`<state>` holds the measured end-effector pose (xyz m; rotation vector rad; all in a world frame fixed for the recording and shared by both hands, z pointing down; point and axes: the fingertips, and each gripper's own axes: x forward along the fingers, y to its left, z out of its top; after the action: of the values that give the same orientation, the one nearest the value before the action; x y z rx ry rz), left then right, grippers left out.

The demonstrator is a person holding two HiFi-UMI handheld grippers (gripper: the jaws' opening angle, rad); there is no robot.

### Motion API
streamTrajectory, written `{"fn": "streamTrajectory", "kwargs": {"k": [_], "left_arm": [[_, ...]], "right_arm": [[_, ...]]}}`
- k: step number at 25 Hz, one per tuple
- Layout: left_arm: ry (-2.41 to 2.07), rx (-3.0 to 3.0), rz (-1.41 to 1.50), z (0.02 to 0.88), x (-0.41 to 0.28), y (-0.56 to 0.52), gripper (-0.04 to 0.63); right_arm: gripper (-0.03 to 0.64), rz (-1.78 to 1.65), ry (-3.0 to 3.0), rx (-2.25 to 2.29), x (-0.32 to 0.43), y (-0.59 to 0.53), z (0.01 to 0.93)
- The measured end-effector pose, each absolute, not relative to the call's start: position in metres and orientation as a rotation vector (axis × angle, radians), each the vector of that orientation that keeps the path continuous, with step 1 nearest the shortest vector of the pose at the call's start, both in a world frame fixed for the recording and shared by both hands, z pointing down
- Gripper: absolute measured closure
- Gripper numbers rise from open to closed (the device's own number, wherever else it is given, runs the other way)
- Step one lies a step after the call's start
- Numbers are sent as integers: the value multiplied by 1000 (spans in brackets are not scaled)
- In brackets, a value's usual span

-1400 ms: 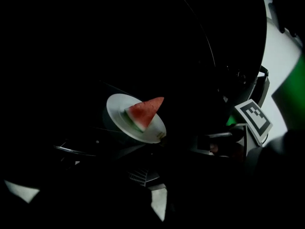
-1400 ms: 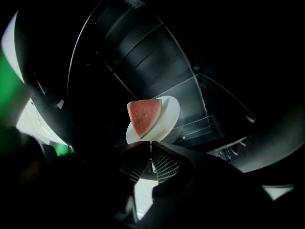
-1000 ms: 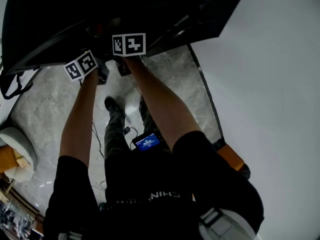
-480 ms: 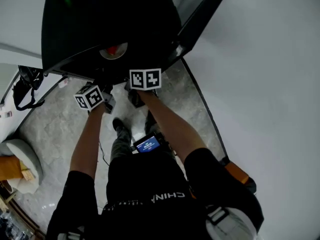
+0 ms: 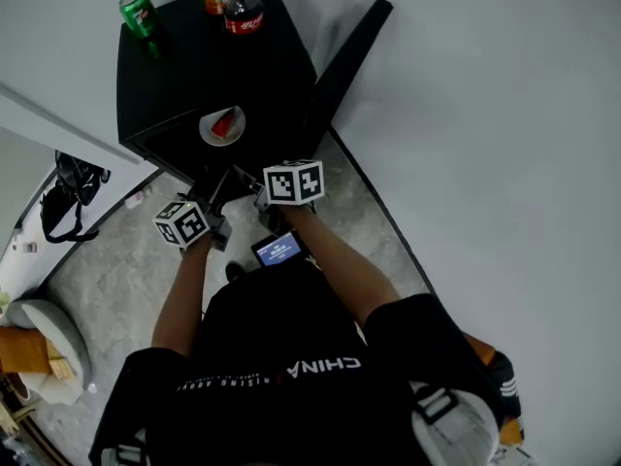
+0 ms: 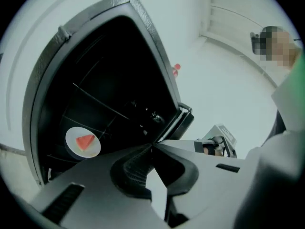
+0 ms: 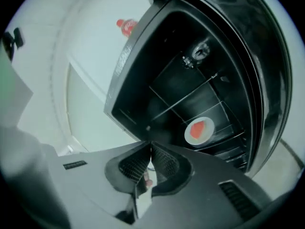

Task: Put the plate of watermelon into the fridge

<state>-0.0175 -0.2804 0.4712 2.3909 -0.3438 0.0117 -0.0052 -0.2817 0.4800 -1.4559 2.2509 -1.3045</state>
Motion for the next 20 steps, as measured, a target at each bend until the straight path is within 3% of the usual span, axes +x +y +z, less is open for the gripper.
{"fn": "streamTrajectory", "kwargs": {"k": [13,20], "left_arm": [[-311,2333,4,486,-5,-293,583],[-273,2366,75,485,14,-244,583]], "right_arm": [[600,-1304,2241,-1445,10,-300,488],[600,-1312,2285,-1365,17,-276,484]]}}
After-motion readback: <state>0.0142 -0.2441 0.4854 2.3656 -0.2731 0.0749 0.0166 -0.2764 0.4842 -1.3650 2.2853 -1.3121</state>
